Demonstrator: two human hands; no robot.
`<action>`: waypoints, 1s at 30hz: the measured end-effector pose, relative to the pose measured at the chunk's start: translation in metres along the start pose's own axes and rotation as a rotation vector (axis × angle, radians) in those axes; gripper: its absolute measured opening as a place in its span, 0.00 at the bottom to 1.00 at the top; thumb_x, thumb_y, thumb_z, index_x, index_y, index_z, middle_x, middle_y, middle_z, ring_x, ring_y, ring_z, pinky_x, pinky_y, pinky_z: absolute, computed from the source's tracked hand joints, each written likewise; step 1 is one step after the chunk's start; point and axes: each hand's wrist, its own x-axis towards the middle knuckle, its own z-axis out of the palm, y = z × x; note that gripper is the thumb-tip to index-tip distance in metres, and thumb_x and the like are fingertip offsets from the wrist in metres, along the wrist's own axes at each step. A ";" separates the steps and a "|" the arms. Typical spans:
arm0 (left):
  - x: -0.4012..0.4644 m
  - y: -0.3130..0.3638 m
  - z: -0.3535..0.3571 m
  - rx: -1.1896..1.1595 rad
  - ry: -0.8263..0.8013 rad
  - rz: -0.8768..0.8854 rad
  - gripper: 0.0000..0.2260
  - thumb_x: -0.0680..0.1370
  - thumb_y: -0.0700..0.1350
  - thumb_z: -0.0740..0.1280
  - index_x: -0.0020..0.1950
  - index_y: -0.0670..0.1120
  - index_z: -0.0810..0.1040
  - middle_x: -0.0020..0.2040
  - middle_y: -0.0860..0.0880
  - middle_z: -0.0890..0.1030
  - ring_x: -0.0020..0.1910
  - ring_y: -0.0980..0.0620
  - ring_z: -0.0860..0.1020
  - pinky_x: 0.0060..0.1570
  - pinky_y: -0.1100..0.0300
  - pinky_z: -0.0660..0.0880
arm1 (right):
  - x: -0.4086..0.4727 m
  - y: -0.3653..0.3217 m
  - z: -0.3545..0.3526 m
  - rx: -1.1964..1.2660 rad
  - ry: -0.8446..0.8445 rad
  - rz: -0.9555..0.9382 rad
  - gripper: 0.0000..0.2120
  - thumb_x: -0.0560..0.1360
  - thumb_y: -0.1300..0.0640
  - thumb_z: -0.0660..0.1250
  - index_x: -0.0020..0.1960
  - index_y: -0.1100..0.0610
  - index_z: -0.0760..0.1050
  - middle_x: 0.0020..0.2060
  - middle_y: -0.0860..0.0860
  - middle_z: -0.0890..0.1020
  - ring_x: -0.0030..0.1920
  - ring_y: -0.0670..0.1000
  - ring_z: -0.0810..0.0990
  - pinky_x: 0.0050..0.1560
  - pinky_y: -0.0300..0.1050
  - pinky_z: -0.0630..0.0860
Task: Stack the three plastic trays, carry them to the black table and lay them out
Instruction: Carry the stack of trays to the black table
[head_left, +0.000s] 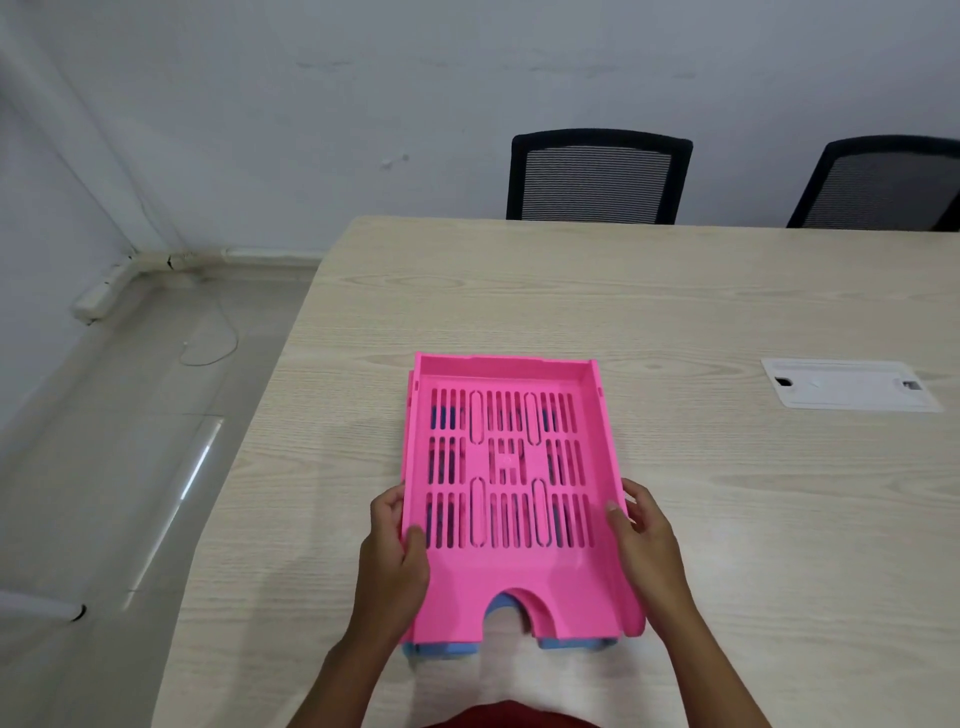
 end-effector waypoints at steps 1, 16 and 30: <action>0.001 0.001 0.000 -0.005 -0.002 0.001 0.14 0.82 0.38 0.57 0.67 0.49 0.66 0.52 0.58 0.79 0.46 0.64 0.81 0.38 0.65 0.78 | 0.000 -0.002 0.000 -0.012 -0.006 0.011 0.16 0.82 0.51 0.61 0.70 0.44 0.72 0.58 0.50 0.80 0.55 0.51 0.82 0.48 0.48 0.79; 0.005 0.008 -0.003 -0.125 0.047 -0.100 0.13 0.80 0.37 0.59 0.61 0.52 0.69 0.51 0.58 0.81 0.42 0.63 0.82 0.37 0.64 0.74 | 0.000 -0.036 -0.015 -0.049 -0.030 -0.062 0.15 0.81 0.52 0.62 0.67 0.44 0.74 0.52 0.52 0.85 0.48 0.51 0.85 0.42 0.46 0.79; 0.007 0.015 -0.006 -0.080 0.030 -0.088 0.12 0.81 0.38 0.58 0.62 0.50 0.68 0.48 0.58 0.80 0.38 0.62 0.81 0.33 0.65 0.74 | -0.007 -0.038 -0.008 -0.038 -0.026 -0.031 0.14 0.83 0.56 0.60 0.64 0.43 0.74 0.49 0.48 0.85 0.45 0.47 0.86 0.39 0.41 0.78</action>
